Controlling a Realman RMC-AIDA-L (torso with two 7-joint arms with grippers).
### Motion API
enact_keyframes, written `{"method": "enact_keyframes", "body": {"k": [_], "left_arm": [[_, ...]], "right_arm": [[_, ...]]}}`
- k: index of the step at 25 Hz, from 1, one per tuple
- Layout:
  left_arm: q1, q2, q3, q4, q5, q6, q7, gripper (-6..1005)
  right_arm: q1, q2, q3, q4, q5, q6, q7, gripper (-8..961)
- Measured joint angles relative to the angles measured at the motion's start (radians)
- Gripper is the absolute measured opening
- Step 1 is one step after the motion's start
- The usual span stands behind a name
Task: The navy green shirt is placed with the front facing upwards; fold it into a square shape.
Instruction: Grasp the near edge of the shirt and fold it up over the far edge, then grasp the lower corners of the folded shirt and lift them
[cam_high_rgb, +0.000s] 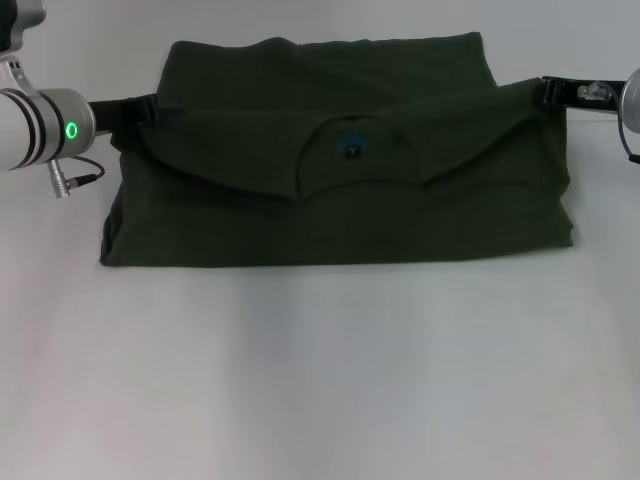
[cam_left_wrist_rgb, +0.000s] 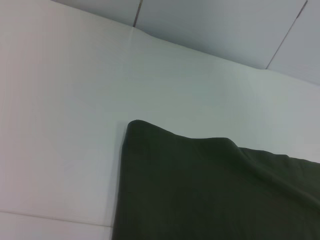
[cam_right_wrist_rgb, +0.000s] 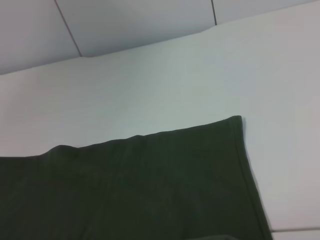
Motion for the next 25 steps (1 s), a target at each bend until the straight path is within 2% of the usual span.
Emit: {"method": "enact_keyframes", "body": {"k": [5, 11, 12, 16, 19, 23, 25], "left_arm": [[-0.006, 0.005, 0.023, -0.01, 0.007, 0.013, -0.013, 44], [-0.006, 0.006, 0.027, -0.018, 0.009, 0.016, -0.057, 125], [-0.004, 0.005, 0.025, -0.018, 0.009, 0.016, -0.068, 138], [0.014, 0.005, 0.009, -0.005, -0.003, 0.024, -0.106, 314], [0.045, -0.005, -0.009, 0.04, -0.036, 0.062, -0.105, 401], [0.128, -0.023, -0.008, 0.14, -0.161, 0.164, -0.048, 487], [0.181, -0.023, -0.01, 0.177, -0.271, 0.252, 0.004, 530]], "right_arm": [[0.004, -0.006, -0.003, 0.01, 0.0, -0.011, 0.0, 61], [0.061, -0.035, 0.001, 0.11, -0.042, 0.008, 0.0, 63], [0.069, -0.038, 0.003, 0.122, -0.048, 0.012, 0.0, 101], [0.072, -0.039, 0.001, 0.113, -0.049, 0.007, 0.0, 253], [0.05, -0.038, 0.01, 0.069, -0.04, -0.047, 0.0, 376], [-0.046, -0.022, 0.049, -0.06, 0.055, -0.195, -0.017, 542], [-0.107, -0.016, 0.063, -0.118, 0.154, -0.283, -0.047, 620]]}}
